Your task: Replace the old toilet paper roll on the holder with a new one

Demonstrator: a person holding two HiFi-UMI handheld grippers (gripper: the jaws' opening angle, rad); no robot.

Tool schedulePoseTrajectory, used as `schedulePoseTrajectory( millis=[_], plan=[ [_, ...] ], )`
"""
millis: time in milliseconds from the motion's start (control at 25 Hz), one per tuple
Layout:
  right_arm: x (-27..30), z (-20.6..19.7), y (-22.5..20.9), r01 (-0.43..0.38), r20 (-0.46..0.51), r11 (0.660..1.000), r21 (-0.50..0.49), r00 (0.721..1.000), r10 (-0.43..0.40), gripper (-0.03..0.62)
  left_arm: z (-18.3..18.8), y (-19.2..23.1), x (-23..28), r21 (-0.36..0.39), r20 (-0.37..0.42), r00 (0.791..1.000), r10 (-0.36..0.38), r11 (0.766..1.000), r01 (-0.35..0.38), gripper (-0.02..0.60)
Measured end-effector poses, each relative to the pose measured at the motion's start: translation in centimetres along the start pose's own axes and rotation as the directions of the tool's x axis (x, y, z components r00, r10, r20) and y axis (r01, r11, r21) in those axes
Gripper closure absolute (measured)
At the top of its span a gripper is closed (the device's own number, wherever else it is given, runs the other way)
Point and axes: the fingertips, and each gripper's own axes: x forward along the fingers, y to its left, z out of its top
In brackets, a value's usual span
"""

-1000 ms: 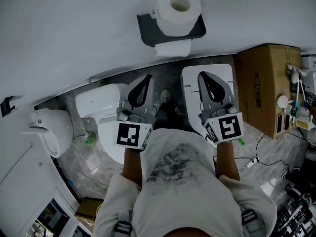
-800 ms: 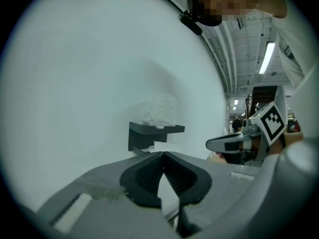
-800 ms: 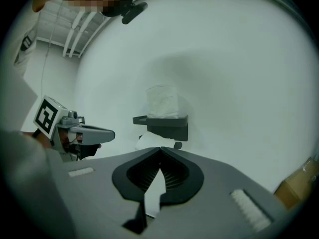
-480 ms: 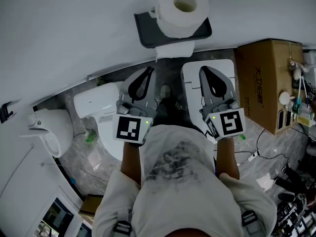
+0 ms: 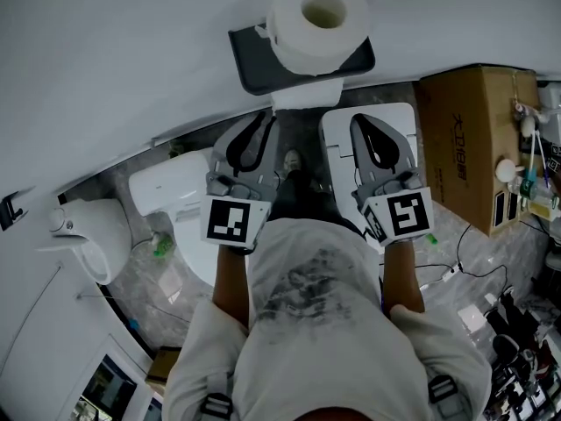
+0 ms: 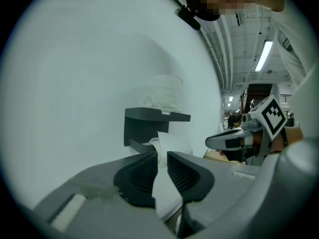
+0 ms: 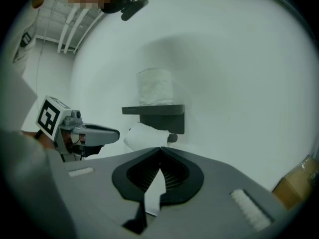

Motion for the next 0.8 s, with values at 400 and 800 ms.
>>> schedulePoseTrajectory(
  millis=[400,800],
  plan=[
    [1.2,-0.6,-0.2,-0.002,-0.017,1.000,0.002,1.000,0.002,0.594,-0.6,0.2,1.3,0.013,-0.019,0.999,-0.037,0.999,0.038,0.488],
    [2.4,-0.3,-1.3,0.025,-0.006,1.000,-0.003,1.000,-0.025,0.595,-0.5,0.1,2.5,0.025,-0.017,0.996,-0.082,0.996,0.083,0.441]
  ],
)
